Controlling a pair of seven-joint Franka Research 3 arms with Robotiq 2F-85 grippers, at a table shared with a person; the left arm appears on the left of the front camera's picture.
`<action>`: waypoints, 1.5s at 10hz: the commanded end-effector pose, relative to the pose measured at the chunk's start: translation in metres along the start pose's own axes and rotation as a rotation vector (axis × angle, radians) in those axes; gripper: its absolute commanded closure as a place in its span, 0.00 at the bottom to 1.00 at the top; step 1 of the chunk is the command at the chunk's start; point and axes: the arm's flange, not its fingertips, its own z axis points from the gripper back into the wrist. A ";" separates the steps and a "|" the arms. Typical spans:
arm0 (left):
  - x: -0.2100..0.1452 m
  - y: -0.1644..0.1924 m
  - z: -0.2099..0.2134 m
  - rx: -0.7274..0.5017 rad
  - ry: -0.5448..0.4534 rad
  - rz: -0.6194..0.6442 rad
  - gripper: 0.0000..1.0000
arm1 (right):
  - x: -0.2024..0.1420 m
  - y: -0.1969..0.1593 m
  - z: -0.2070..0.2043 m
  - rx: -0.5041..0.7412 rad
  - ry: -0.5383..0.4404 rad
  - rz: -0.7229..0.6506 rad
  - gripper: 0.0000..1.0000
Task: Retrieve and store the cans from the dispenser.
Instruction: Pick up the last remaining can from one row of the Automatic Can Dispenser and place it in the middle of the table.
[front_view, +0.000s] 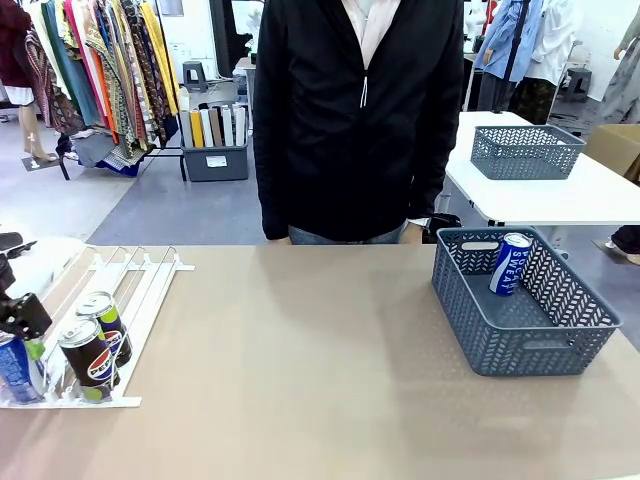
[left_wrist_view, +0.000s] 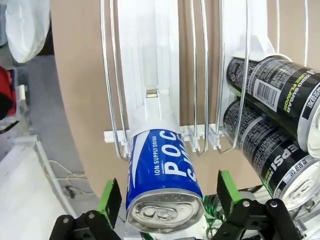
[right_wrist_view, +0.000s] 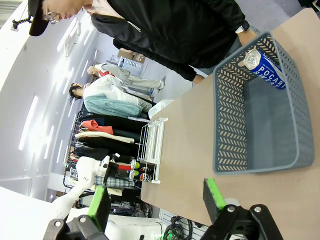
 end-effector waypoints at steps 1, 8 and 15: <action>-0.010 0.001 -0.005 0.000 -0.035 0.023 0.00 | 0.003 0.001 -0.001 0.019 -0.017 0.026 0.00; -0.023 0.000 0.028 0.029 -0.102 0.043 0.00 | 0.003 0.001 -0.001 0.019 -0.017 0.026 0.00; -0.010 0.000 0.003 0.017 -0.041 0.045 0.00 | 0.003 0.001 -0.001 0.019 -0.017 0.026 0.00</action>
